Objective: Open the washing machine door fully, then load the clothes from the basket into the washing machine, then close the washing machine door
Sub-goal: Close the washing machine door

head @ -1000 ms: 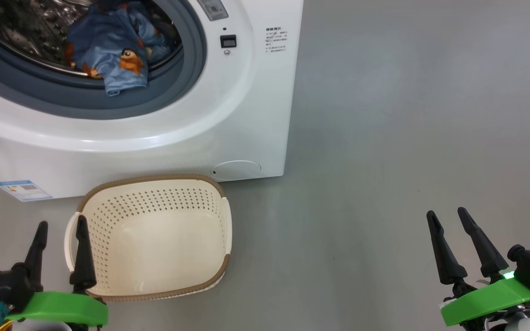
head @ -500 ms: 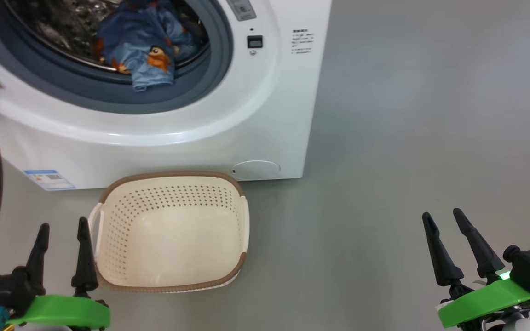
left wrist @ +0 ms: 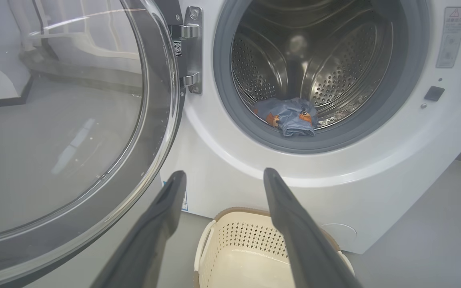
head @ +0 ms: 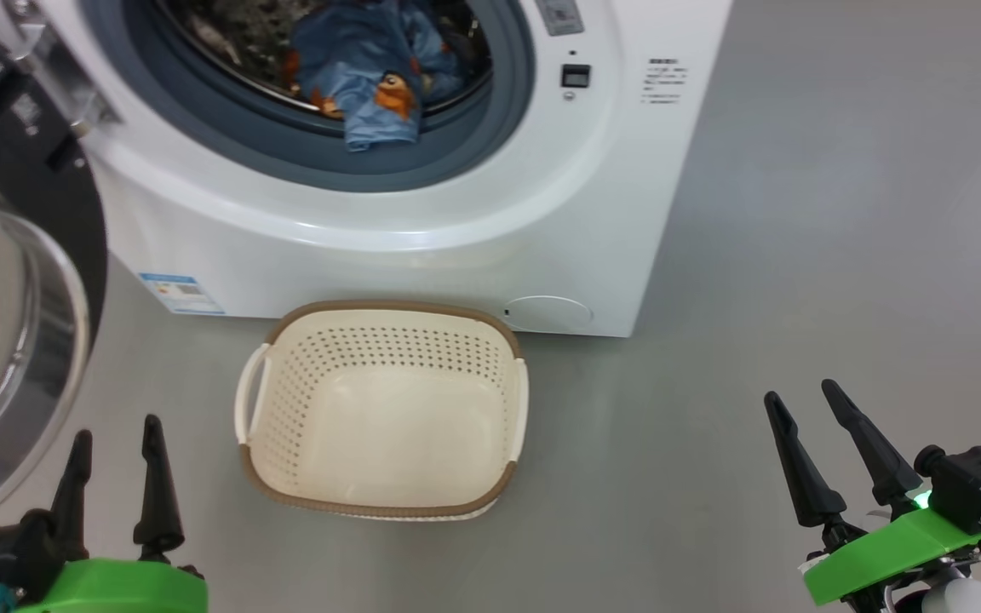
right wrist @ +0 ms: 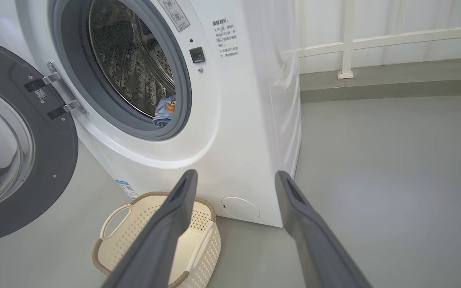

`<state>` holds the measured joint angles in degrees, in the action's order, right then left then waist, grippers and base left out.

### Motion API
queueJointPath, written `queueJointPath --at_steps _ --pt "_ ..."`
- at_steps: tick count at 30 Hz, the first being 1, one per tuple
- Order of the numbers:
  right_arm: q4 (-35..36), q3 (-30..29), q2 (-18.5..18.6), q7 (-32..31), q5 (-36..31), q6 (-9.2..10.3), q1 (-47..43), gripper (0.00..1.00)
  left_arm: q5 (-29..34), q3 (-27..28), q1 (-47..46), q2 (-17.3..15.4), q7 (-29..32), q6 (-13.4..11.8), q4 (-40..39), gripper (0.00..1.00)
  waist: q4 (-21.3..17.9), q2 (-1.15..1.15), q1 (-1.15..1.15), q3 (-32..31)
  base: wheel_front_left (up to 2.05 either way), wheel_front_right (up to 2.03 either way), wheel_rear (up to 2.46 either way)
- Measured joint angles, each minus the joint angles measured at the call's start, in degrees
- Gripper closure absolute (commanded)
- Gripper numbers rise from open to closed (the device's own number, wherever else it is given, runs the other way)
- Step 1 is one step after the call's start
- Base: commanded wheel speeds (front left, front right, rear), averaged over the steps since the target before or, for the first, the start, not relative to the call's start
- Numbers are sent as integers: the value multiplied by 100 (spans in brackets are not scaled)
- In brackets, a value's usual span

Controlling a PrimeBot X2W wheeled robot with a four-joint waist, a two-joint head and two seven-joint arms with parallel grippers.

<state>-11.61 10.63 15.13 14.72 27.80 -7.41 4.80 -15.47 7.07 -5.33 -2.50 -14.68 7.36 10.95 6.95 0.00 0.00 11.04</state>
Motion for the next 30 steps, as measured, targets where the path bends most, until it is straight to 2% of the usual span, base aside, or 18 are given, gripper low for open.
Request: queueJointPath --at_steps 16,30 --pt "-91 290 153 0 9 0 57 0 -136 107 303 38 0 0 -12 0 798 0 0 -214 0 0 0" --pt "-164 625 287 0 67 0 42 0 -348 129 639 41 2 0 3 0 1649 0 0 -436 0 0 0"
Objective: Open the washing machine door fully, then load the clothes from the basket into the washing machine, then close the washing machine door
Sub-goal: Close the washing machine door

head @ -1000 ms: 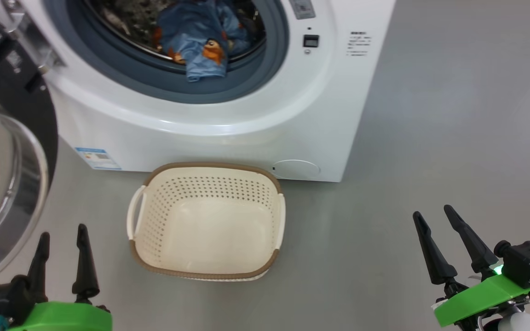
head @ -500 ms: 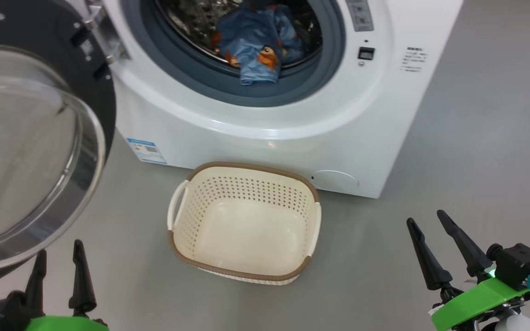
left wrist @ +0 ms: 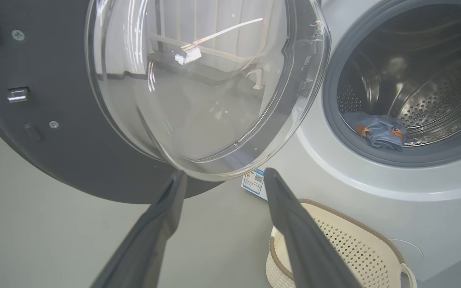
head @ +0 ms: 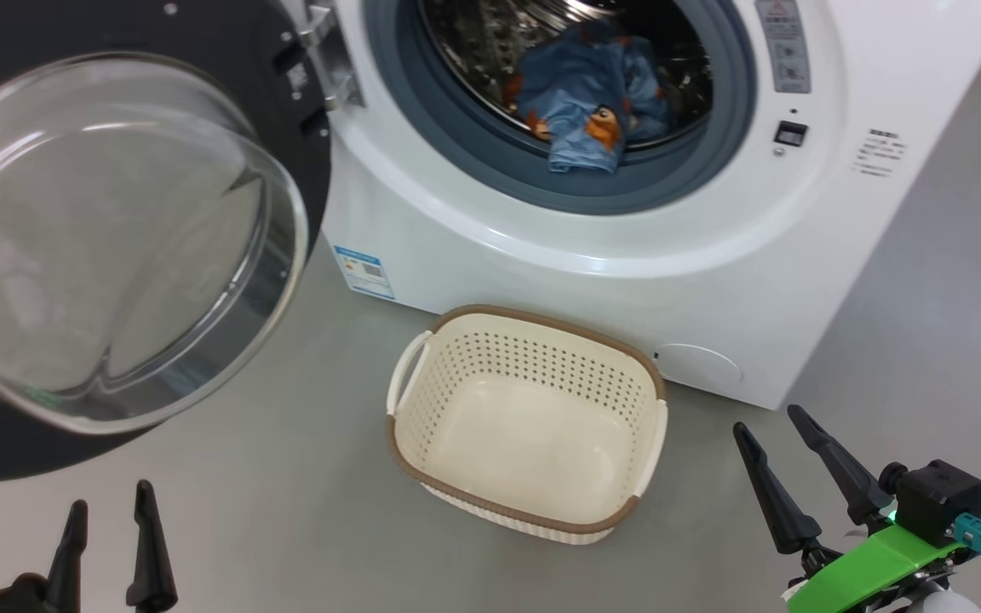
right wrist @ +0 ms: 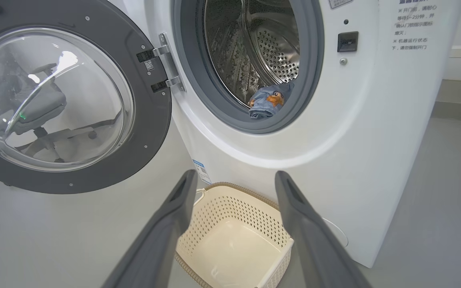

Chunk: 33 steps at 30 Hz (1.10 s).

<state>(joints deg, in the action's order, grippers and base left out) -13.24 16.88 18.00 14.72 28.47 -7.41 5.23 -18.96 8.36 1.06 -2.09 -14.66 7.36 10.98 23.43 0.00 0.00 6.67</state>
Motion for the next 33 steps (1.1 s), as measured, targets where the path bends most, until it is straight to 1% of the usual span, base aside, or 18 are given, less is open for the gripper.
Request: queueJointPath --at_steps 8,15,33 --pt "-19 57 34 0 34 0 1 0 -42 26 22 0 1 0 7 0 393 0 0 -53 0 0 0" --pt "-33 166 56 0 35 0 4 0 -73 34 48 1 2 -4 3 0 640 0 0 -36 0 0 0" --pt "-77 245 96 0 53 0 133 0 -165 58 146 1 2 -55 -68 0 696 0 0 66 0 0 0"
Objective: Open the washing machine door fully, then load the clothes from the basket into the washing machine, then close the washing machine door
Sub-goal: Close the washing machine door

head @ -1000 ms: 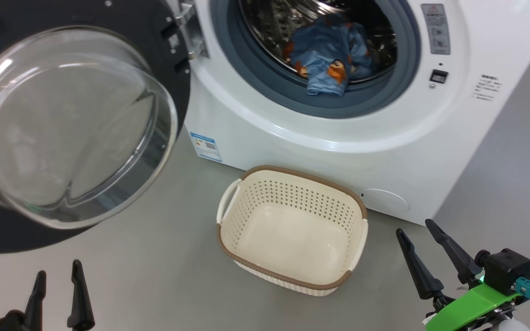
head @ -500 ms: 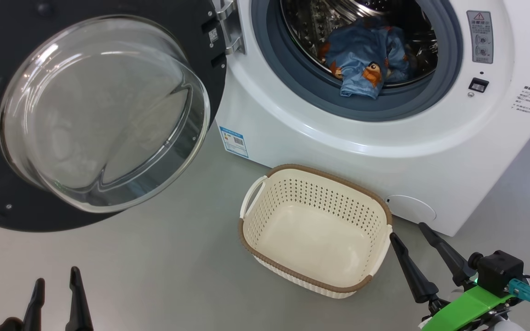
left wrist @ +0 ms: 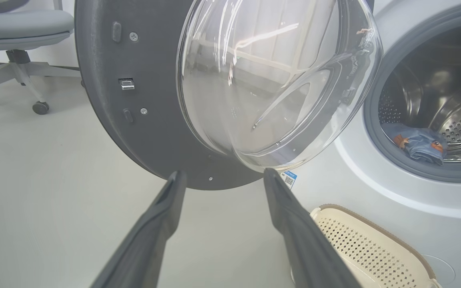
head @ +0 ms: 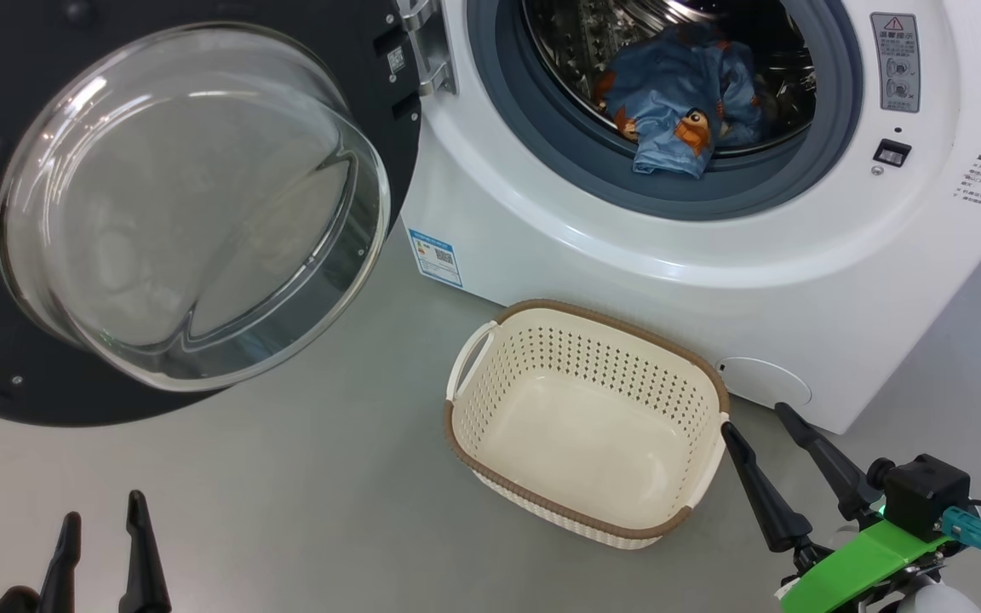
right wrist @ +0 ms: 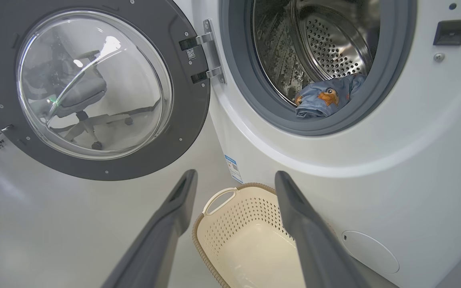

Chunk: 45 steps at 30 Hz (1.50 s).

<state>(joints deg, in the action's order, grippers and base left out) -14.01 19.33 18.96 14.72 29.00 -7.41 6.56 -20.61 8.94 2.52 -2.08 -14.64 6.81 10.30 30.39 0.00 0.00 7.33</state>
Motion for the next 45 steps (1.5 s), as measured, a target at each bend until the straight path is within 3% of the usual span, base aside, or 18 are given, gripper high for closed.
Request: queueJointPath --at_steps 30,32,33,34,35,39,41,45 --pt "2 -18 -4 0 0 0 -1 0 0 -11 -3 0 0 -8 -35 0 -9 0 0 6 0 0 0" --pt "2 -19 -5 0 0 0 -1 0 0 -12 -3 0 0 -8 -35 14 -15 0 0 2 0 0 0" --pt "2 -19 -8 0 -1 0 -2 0 0 -12 -3 0 0 -8 -35 14 -20 0 0 0 0 0 0" --pt "2 -19 -10 0 0 0 -2 0 0 -12 -4 0 0 -7 -35 25 -24 0 0 -3 0 0 0" --pt "2 -19 -13 0 0 0 -2 0 0 -11 -4 0 0 -7 -41 45 -30 0 0 -5 0 0 0" --pt "2 -15 -46 0 0 0 -2 0 2 5 -12 0 0 -4 -108 75 -54 0 0 -13 0 0 0" --pt "2 -15 -56 0 0 0 -2 0 4 31 -14 0 0 1 -137 97 -67 0 0 -14 0 0 0" --pt "2 -18 -75 0 -1 0 -6 0 24 176 -27 7 0 3 -322 100 -73 0 0 -16 0 0 0"
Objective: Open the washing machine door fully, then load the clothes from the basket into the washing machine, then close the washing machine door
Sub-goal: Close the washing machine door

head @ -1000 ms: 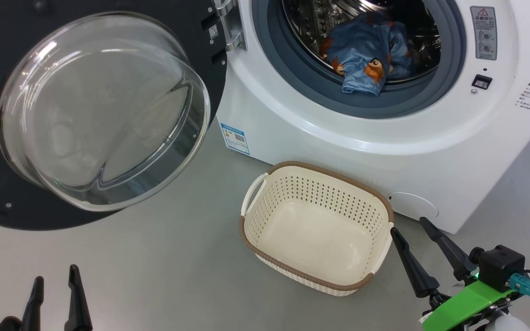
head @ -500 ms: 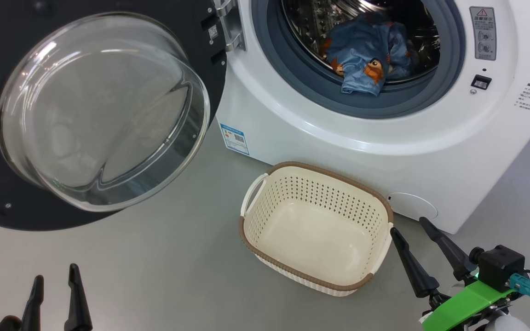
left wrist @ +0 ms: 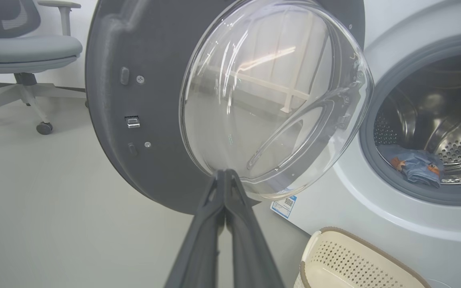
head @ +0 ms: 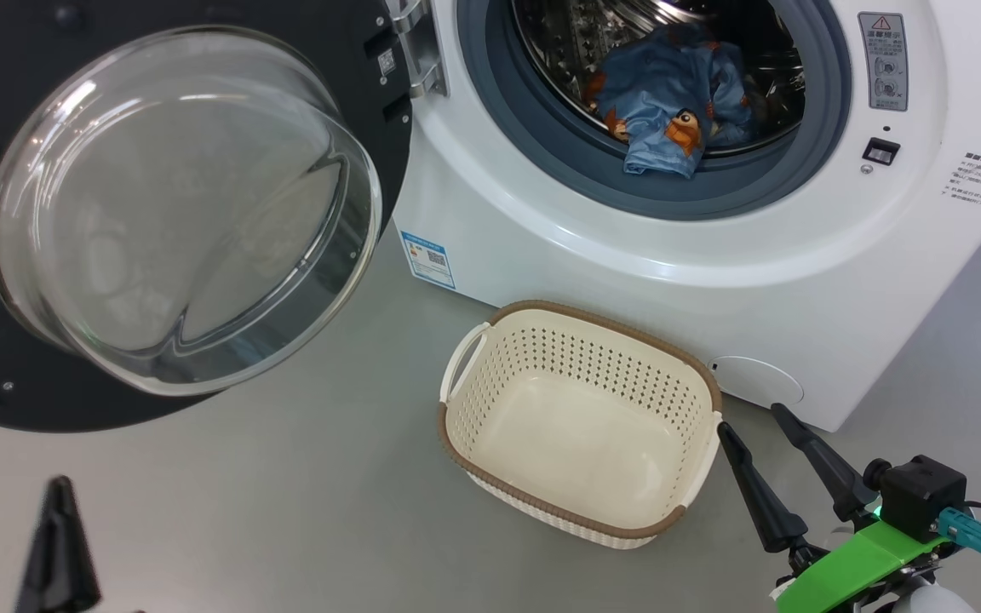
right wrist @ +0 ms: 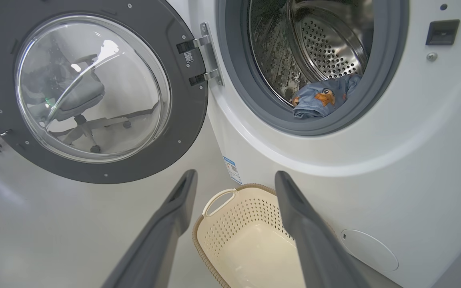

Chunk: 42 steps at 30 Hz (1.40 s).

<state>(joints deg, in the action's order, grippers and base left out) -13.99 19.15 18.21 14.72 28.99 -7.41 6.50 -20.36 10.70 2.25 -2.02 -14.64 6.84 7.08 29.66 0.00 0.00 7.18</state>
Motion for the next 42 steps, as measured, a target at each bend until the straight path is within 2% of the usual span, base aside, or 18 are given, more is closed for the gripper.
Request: queueJointPath --at_steps 5,8,10,11,17,27,34,39,42 --pt "1 -10 -16 0 0 0 -7 0 54 560 -251 14 0 37 -467 100 -12 0 0 8 0 0 0" --pt "4 -22 -26 0 0 0 -10 0 31 849 -520 -109 -1 49 -727 100 -27 0 0 16 0 0 0" --pt "5 -25 -38 0 0 0 -13 0 -175 959 -707 -312 -1 51 -810 100 -36 0 0 17 0 0 0" --pt "8 -25 -60 0 0 0 -13 0 -497 1083 -900 -572 -3 49 -836 100 -50 0 0 24 0 0 0" --pt "23 -29 -75 0 0 0 -13 0 -1482 1232 -1585 -1405 -7 49 -604 100 -84 0 0 85 0 0 0" --pt "57 -23 -10 0 -1 0 7 0 -3348 1247 -2943 -2496 65 49 1065 100 -148 0 0 338 0 0 0" --pt "60 25 51 0 -3 0 64 0 -4557 1160 -3908 -3182 817 49 2442 100 -222 0 0 550 0 0 0" --pt "84 70 159 0 -14 0 241 0 -5402 1053 -4437 -3446 1969 48 3320 100 -262 0 0 728 0 0 0" --pt "87 80 203 0 -14 0 265 0 -5648 918 -4681 -3580 2622 48 3721 100 -277 0 0 849 0 0 0"
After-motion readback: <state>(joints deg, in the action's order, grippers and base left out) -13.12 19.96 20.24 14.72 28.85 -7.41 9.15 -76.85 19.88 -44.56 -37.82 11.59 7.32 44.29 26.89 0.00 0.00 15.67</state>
